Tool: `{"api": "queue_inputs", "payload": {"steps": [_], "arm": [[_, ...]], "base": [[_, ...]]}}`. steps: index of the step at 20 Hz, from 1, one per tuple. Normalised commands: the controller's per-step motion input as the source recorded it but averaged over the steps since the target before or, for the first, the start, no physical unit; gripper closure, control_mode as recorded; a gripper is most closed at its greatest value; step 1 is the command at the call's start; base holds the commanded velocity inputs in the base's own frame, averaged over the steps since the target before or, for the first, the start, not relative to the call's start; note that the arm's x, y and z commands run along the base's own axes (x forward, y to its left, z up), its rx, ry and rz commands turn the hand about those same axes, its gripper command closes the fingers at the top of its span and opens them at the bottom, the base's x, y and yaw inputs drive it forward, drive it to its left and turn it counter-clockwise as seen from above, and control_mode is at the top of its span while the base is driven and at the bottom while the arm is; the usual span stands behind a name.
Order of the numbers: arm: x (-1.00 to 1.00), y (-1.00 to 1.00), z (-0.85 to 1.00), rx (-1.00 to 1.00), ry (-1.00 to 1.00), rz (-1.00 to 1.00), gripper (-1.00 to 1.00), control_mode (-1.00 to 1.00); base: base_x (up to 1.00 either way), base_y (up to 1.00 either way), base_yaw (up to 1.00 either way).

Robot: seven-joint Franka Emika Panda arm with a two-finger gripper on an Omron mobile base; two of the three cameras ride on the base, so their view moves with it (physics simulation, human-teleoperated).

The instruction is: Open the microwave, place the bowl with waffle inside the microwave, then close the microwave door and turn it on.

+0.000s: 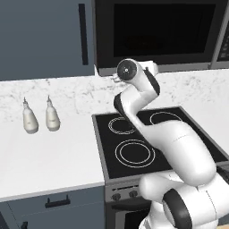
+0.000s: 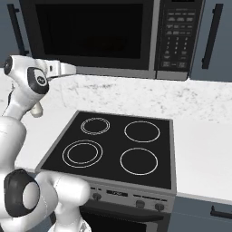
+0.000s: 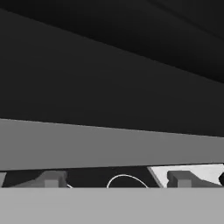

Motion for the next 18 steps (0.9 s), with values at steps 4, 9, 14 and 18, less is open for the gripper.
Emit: {"api": "queue_inputs", "payload": {"steps": [4,9,14,18], "arm": [[0.74,-0.54,0.03,0.12,0.15,0.17,-1.0,-1.0],[-0.74,0.0,-0.16,-0.01,-0.01,0.01,-1.0,-1.0],[-1.0,-0.42,-0.17,0.14,-0.33,0.0,-1.0,-1.0],[-0.99,-1.0,0.0,0.46,-0.49,0.0,-1.0,-1.0]], "base": [[0.0,0.0,0.0],[0.0,0.0,0.0],[0.0,0.0,0.0],[0.0,0.0,0.0]]}}
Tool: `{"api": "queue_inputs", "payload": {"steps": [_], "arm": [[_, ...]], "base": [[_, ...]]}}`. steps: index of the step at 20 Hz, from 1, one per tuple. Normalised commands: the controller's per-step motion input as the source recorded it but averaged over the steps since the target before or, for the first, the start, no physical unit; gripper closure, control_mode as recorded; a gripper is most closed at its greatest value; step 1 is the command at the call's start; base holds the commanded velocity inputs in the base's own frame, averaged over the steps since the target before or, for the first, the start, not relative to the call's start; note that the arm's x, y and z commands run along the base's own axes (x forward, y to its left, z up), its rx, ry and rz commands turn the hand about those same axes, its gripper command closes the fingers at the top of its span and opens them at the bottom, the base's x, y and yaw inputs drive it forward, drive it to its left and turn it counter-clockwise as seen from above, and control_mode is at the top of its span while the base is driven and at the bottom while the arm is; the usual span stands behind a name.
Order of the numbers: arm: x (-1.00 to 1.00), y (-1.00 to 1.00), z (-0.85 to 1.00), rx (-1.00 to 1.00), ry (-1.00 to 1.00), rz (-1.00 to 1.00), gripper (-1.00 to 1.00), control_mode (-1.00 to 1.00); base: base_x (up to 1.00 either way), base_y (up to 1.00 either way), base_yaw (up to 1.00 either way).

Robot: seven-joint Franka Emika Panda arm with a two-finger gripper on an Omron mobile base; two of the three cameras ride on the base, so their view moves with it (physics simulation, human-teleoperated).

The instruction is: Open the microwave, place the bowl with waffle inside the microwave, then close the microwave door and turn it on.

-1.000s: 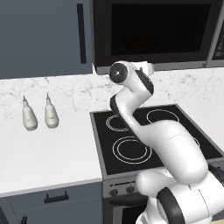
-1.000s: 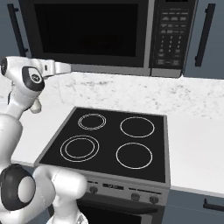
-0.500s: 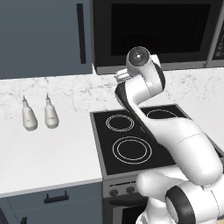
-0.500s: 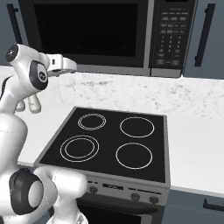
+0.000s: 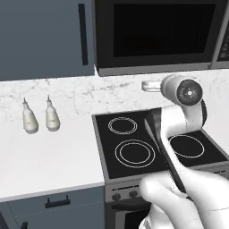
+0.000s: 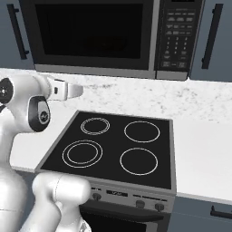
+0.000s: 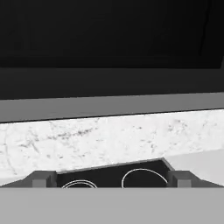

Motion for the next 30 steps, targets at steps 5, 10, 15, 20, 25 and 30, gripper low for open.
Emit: {"api": "queue_inputs", "payload": {"steps": [5,10,15,20,25,30], "arm": [[-0.61,-1.0,0.39,0.84,-0.3,0.0,-1.0,-1.0],[-0.4,-1.0,0.63,0.95,-0.09,0.0,1.0,-1.0],[-0.15,-1.0,0.68,0.74,0.1,-0.01,1.0,-1.0],[0.02,-0.89,0.02,0.21,0.19,0.01,1.0,-1.0],[-0.07,-0.79,-0.55,0.35,-0.24,0.01,1.0,-1.0],[0.1,-0.45,-0.22,0.38,-0.3,0.0,1.0,-1.0]], "base": [[0.0,0.0,0.0],[0.0,0.0,0.0],[0.0,0.0,0.0],[0.0,0.0,0.0],[0.0,0.0,0.0],[0.0,0.0,0.0]]}}
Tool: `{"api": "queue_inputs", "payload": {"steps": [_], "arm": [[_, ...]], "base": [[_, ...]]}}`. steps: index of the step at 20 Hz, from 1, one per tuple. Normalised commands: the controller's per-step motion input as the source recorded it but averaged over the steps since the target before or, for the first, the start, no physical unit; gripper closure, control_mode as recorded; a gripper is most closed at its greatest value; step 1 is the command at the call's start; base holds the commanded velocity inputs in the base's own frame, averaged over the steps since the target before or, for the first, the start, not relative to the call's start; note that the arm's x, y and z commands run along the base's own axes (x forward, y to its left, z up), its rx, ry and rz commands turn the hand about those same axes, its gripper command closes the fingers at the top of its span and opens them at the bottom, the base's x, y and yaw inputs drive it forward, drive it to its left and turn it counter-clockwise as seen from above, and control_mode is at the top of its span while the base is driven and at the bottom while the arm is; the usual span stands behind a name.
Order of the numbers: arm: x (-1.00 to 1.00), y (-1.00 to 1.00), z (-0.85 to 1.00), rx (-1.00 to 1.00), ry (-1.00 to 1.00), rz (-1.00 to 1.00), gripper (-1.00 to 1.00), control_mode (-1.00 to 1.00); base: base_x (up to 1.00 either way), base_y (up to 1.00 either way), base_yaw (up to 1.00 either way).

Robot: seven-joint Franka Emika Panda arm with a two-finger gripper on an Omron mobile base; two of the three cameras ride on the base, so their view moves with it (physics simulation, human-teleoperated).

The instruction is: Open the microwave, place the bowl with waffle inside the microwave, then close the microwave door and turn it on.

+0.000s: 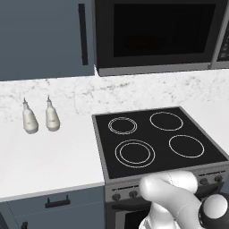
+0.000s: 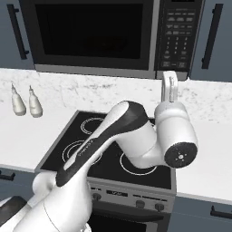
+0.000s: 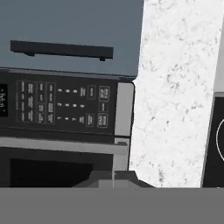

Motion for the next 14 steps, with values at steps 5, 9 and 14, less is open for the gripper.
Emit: {"api": "queue_inputs", "payload": {"steps": [5,9,14], "arm": [[0.33,0.0,0.07,0.25,-0.14,0.01,1.0,-1.0],[0.62,0.0,0.0,0.09,0.0,0.02,1.0,-1.0],[0.51,0.0,0.0,0.0,0.09,0.0,1.0,-1.0]], "base": [[0.0,0.0,0.0],[0.0,0.0,0.0],[0.0,0.0,0.0]]}}
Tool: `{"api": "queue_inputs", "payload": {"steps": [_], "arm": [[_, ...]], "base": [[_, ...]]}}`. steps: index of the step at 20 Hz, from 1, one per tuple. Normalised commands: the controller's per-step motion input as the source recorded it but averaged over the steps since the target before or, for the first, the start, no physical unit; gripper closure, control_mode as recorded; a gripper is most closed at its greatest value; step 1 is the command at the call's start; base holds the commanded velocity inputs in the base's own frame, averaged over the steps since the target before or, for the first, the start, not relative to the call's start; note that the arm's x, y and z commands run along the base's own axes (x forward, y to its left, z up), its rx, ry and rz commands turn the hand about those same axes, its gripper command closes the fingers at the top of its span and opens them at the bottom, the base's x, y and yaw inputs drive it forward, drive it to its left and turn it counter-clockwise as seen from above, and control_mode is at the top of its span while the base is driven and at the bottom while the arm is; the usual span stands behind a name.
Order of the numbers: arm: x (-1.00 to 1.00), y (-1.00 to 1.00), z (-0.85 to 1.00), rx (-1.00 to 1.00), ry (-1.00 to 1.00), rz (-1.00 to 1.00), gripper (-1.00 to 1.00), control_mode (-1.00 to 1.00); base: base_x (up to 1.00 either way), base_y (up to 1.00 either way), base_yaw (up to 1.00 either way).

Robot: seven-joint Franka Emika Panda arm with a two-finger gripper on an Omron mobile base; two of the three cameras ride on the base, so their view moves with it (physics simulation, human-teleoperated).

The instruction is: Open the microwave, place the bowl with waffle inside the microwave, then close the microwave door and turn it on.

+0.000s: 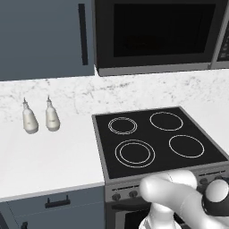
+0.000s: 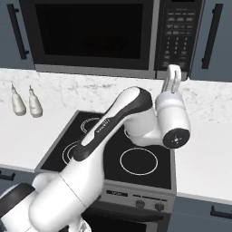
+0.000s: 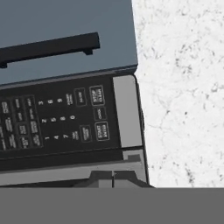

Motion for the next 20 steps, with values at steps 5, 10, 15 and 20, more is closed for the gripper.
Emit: {"api": "queue_inputs", "payload": {"steps": [5,10,15,20], "arm": [[0.63,-0.12,0.0,0.03,0.06,0.03,1.0,-1.0],[0.61,-0.29,0.0,0.09,0.0,0.06,1.0,-1.0],[0.49,-0.15,0.0,0.09,0.0,0.06,1.0,-1.0],[0.16,0.07,0.07,0.01,0.0,0.09,1.0,-1.0]], "base": [[0.0,0.0,0.0],[0.0,0.0,0.0],[0.0,0.0,0.0],[0.0,0.0,0.0]]}}
